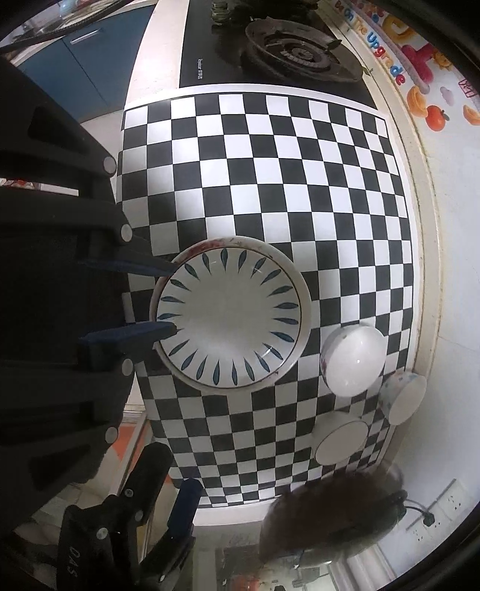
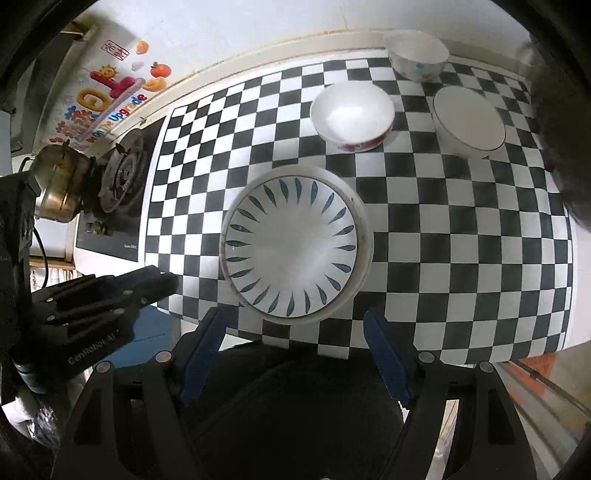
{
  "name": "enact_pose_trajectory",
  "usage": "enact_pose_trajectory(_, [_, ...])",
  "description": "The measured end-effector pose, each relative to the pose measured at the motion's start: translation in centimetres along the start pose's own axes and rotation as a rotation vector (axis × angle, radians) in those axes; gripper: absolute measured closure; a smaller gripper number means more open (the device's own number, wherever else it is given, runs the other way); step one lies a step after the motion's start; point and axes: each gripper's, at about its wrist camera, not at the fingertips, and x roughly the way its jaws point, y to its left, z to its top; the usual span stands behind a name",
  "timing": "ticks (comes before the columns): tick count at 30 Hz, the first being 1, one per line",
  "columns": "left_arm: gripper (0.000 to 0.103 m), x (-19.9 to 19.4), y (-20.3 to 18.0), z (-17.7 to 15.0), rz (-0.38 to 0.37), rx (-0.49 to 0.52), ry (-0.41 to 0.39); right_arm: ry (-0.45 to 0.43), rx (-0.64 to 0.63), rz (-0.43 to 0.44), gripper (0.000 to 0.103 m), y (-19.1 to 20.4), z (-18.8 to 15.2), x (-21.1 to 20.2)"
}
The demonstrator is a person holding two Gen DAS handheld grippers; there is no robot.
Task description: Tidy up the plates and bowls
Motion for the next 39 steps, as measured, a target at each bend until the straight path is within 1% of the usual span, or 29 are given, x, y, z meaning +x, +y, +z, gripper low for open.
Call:
enact_pose_trajectory(7, [0.08,-0.6,-0.6,0.2,-0.003,0.006,-0.021,-0.007,0.003,0.02,0.024,0.2,-0.1,-0.9])
enact_pose_trajectory(11, [0.08,-0.4,-1.0,1.8,-0.019,0.001,-0.043,-0.054,0.038,0.027,0.024,-1.3,0.9,-1.4])
enact_pose_trajectory(14, [0.08,0.3,-1.3,4.5,-0.03,-0.016,-0.074,-0.095,0.073,0.003,0.024,-3.7,2.8,-1.6])
enact_pose_trajectory(15, [0.08,0.9,-1.5,6.0,-0.029,-0.024,-0.081,-0.112,0.089,0.001,0.024,-4.6,3.5,-1.7])
enact_pose_trajectory(17, [0.08,1.8,-1.8,8.2,-0.042,-0.036,-0.087,-0.162,0.129,0.003,0.024,-7.1,5.8,-1.6])
enact_pose_trajectory(18, [0.08,2.8,-2.0,9.9,-0.041,-0.049,-0.082,-0.168,0.142,0.002,0.024,-7.9,6.7,-1.4])
enact_pose_trajectory(19, [0.08,3.4,-2.1,11.0,-0.051,-0.054,-0.075,-0.174,0.16,0.006,0.024,-9.0,8.0,-0.9])
enact_pose_trajectory(20, [0.08,4.4,-2.3,12.4,-0.073,-0.061,-0.061,-0.175,0.176,0.011,0.025,-10.2,9.4,-0.2])
enact_pose_trajectory(22, [0.08,6.3,-2.5,14.9,-0.069,-0.066,-0.037,-0.153,0.201,0.017,0.035,-11.9,11.6,1.4])
enact_pose_trajectory(23, [0.08,7.3,-2.6,16.1,-0.073,-0.067,-0.024,-0.13,0.212,0.023,0.038,-12.8,13.2,2.7])
enact_pose_trajectory(24, [0.08,8.3,-2.7,17.2,-0.067,-0.068,-0.008,-0.117,0.219,0.026,0.041,-13.2,14.0,3.4])
enact_pose_trajectory(26, [0.08,10.5,-2.8,19.4,-0.066,-0.072,0.027,-0.079,0.229,0.04,0.045,-14.1,16.1,5.7])
enact_pose_trajectory(27, [0.08,11.3,-2.9,20.1,-0.066,-0.076,0.041,-0.057,0.231,0.04,0.049,-14.4,17.2,6.9])
enact_pose_trajectory(29, [0.08,13.3,-3.0,21.5,-0.055,-0.066,0.081,-0.019,0.227,0.033,0.051,-14.6,18.5,8.8])
enact_pose_trajectory(30, [0.08,14.3,-3.0,22.2,-0.056,-0.072,0.102,0.001,0.223,0.027,0.055,-14.6,19.3,9.9])
enact_pose_trajectory(32, [0.08,16.2,-2.9,23.2,-0.054,-0.073,0.139,0.042,0.217,0.012,0.059,-14.8,20.1,11.7])
enact_pose_trajectory(35, [0.081,17.9,-3.0,23.9,-0.057,-0.058,0.17,0.094,0.215,0.0,0.07,-14.8,21.1,14.1])
enact_pose_trajectory(36, [0.081,18.2,-3.1,23.9,-0.06,-0.052,0.177,0.107,0.213,-0.003,0.081,-14.8,21.4,14.8])
enact_pose_trajectory(37, [0.088,18.5,-3.3,23.9,-0.061,-0.045,0.181,0.115,0.214,-0.012,0.087,-14.8,21.5,15.2])
enact_pose_trajectory(39, [0.089,18.6,-3.6,24.0,-0.053,-0.034,0.179,0.123,0.221,-0.027,0.089,-14.9,21.9,16.1])
